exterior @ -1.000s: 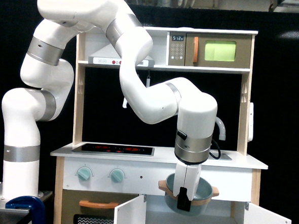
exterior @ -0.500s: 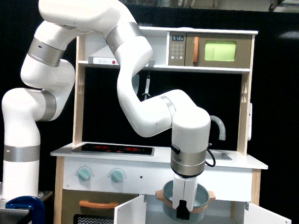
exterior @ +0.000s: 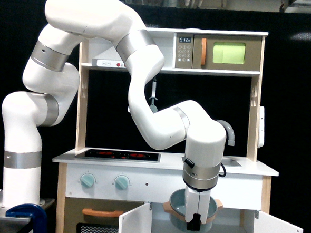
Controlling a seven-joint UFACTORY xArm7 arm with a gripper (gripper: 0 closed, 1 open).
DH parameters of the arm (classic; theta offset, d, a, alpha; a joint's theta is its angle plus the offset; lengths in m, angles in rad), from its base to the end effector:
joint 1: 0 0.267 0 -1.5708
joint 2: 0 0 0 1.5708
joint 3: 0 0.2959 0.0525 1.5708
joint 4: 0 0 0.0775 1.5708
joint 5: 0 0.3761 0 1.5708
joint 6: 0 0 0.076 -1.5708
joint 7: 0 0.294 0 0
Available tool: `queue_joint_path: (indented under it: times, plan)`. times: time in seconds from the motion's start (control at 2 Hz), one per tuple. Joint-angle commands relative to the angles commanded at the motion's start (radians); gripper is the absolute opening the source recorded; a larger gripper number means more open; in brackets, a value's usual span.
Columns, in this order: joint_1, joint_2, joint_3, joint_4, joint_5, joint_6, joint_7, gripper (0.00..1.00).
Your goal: Put the bowl inside the kitchen cabinet
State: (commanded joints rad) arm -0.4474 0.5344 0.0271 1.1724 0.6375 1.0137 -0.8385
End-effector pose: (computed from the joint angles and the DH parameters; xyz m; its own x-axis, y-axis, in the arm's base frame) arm 0.4887 -0.0793 -0.0361 0.9995 -0.0261 -0.0176 -0.0315 -0.8235 -0.5664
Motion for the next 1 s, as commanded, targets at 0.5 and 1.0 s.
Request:
queue_joint_path:
  times: [0.5, 1.0]
  plan:
    - [0.029, -0.038, -0.006, -0.016, -0.008, -0.022, 0.119, 0.0]
    - [0.088, -0.114, -0.003, -0.097, -0.037, -0.143, 0.193, 0.0]
